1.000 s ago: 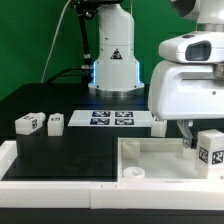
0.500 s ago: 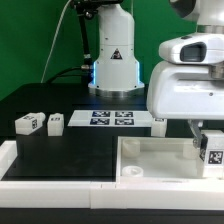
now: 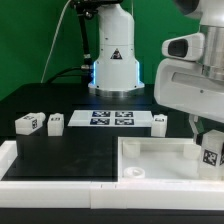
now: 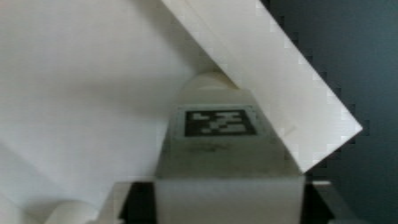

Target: Assemble one leg

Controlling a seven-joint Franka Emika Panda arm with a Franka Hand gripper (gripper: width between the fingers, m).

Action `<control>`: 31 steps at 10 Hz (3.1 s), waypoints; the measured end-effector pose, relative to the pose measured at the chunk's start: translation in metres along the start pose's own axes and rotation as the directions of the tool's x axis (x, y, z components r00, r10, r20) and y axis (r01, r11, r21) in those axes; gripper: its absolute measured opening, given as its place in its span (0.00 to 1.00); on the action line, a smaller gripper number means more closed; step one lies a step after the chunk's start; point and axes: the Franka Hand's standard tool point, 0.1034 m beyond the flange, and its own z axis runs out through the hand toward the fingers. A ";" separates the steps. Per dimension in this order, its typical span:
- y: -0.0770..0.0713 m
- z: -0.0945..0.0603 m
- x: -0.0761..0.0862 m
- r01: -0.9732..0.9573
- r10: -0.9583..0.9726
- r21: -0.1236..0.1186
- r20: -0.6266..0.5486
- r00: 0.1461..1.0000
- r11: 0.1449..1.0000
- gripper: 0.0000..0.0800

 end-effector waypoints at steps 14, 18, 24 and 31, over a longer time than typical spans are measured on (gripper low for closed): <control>-0.003 0.002 -0.004 0.699 -0.698 0.024 -0.050 0.715 0.715 0.81; -0.003 0.000 -0.002 0.887 -0.886 -0.006 -0.055 0.461 0.462 0.76; -0.005 0.000 0.001 0.693 -0.691 0.008 -0.053 0.721 0.721 0.37; 0.018 -0.001 0.012 -0.087 0.085 -0.053 -0.054 0.995 0.995 0.39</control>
Offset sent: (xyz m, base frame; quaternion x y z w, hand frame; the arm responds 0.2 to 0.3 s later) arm 0.0000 0.0000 0.0000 0.0000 0.0000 0.2667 0.9638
